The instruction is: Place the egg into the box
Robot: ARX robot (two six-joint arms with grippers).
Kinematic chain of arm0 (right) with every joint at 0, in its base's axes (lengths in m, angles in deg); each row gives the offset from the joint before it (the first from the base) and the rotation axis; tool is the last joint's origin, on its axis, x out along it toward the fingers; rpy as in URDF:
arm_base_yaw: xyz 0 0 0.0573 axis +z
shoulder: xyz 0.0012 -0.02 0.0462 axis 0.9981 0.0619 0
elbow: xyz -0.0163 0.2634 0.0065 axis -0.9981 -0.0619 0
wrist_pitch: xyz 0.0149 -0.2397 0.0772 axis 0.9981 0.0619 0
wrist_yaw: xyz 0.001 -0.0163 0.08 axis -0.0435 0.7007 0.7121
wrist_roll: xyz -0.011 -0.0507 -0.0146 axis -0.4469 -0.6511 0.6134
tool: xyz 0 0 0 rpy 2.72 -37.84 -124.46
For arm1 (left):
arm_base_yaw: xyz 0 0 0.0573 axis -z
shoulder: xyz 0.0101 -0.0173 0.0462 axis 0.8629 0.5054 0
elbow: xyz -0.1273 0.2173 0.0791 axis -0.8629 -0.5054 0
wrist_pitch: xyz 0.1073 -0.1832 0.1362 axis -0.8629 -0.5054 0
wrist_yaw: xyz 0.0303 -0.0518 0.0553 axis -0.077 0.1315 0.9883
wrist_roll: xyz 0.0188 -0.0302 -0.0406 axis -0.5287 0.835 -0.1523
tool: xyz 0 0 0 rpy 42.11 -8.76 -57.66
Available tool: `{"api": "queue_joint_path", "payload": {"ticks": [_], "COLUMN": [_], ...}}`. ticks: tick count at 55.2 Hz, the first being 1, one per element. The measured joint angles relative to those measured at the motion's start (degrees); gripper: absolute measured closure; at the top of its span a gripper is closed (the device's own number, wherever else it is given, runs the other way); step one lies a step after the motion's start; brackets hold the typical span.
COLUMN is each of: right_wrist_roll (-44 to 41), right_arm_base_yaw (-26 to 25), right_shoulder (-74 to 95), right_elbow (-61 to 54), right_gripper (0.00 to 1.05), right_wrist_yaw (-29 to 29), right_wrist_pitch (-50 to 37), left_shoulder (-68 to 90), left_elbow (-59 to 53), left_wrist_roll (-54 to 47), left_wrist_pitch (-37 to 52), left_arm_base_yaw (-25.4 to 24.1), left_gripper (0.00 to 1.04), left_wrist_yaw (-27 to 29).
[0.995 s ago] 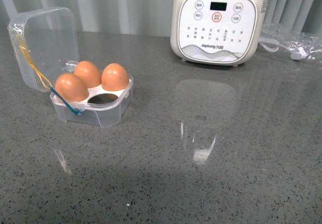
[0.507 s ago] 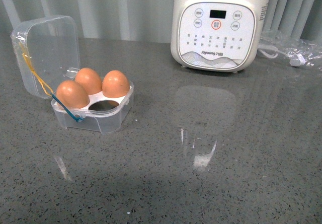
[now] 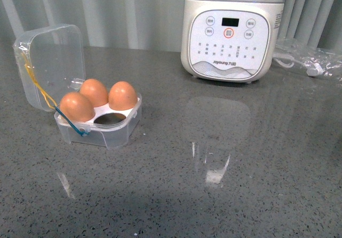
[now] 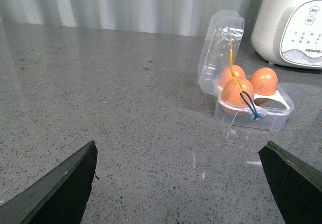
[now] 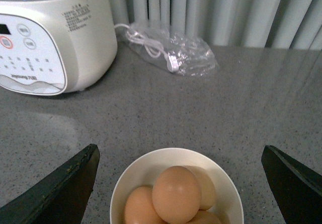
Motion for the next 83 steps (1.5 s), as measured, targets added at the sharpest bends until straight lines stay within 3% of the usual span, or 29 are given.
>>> {"api": "queue_joint_path", "payload": {"ticks": [23,64,83], "right_wrist_roll": [1.57,-2.62,-2.69], "right_arm_base_yaw": [-1.42,-0.50,-0.72], "right_shoulder": [11.08,16.28,16.28], "right_elbow": [7.19,6.08,5.64], "right_gripper": [0.07,0.07,0.56], "right_wrist_yaw": [-0.81,0.57,0.76], "right_wrist_pitch": [5.60,6.47,5.90], "left_shoulder": [0.00,0.00,0.00], "left_elbow": [0.00,0.00,0.00], "left_wrist_roll": [0.02,0.00,0.00], "left_wrist_pitch": [0.00,0.00,0.00], "left_arm_base_yaw": [0.00,0.00,0.00], "left_gripper": [0.07,0.07,0.07], "left_wrist_yaw": [0.00,0.00,0.00]}}
